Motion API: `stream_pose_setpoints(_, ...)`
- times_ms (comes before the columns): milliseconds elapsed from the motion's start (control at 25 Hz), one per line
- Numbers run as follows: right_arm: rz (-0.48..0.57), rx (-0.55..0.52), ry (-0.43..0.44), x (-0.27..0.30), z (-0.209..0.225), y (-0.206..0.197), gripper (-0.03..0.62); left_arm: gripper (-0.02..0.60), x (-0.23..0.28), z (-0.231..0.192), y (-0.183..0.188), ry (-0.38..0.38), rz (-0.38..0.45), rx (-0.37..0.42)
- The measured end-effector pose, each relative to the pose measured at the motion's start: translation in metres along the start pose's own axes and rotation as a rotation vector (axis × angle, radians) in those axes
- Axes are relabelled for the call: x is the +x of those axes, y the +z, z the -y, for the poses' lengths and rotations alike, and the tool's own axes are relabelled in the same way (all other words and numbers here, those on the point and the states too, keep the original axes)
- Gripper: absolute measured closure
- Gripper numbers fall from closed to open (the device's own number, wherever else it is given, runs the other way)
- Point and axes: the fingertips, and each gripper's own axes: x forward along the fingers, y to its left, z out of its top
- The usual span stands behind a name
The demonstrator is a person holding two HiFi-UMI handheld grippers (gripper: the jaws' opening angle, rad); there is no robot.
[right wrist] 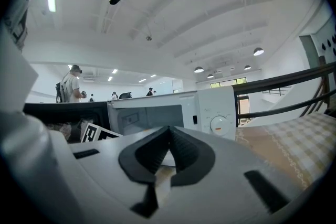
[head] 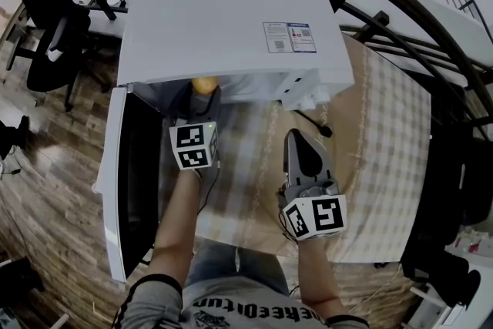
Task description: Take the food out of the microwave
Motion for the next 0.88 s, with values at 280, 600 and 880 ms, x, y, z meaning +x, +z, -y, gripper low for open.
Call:
stream_pose_setpoints(280,0.010,0.001,0.012,-0.002,-0.003,0.004,0.589,0.316,-0.015,0.002,0.010,-0.009,0.016,-0.030)
stream_pose_setpoints(600,0.019,-0.007,0.035,-0.008,-0.009,0.010,0.589,0.318,-0.044,0.009,0.017,-0.001,0.016,0.011)
stream_pose_setpoints(880,0.022,-0.022,0.074,-0.015,-0.020,0.015,0.589,0.318,-0.073,0.016,0.020,-0.005,0.015,-0.020)
